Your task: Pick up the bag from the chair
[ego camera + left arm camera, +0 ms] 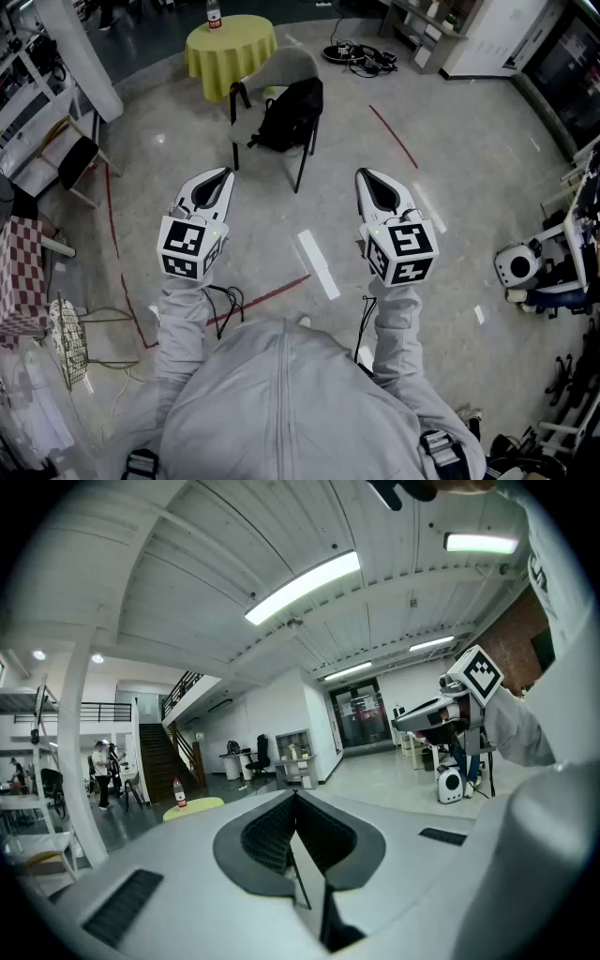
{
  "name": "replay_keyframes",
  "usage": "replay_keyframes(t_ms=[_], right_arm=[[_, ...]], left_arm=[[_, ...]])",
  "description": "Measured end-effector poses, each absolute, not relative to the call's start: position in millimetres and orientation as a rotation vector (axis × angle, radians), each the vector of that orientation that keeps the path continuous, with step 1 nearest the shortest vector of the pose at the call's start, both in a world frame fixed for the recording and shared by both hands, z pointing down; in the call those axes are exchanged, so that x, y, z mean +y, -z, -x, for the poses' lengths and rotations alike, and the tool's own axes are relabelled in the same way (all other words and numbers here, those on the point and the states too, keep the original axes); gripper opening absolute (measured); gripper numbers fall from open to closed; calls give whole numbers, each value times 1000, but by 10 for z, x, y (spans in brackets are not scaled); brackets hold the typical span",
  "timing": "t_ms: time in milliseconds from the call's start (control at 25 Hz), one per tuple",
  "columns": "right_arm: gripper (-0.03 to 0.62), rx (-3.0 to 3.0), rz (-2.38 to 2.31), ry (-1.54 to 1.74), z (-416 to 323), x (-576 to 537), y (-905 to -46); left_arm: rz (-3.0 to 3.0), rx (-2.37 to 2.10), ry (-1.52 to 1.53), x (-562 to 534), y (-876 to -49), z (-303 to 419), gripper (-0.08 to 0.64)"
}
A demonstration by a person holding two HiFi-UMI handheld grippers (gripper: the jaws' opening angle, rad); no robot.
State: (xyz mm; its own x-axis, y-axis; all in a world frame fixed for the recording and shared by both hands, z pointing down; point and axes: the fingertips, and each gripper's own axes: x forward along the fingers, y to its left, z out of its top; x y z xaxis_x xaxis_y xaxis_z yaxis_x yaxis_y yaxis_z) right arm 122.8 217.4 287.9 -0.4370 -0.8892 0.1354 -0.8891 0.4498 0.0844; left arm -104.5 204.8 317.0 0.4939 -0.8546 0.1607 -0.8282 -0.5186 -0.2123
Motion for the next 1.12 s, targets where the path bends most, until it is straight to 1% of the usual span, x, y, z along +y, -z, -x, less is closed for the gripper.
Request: replay_keyframes(t_ms=[360,800,1120], right_arm=[[11,-2546,-1586,-12,-1410,2059,-2908],[11,-2567,-1578,-177,-1889,1841,-3239],[11,-2569,-1577,-267,-1853,1396,-3388]], left_arm=[[2620,1502,412,1993,-3267,894,6],[2617,1591,475,1957,-3516,663,6],[2623,1618,474,1471,-3583,777,6]])
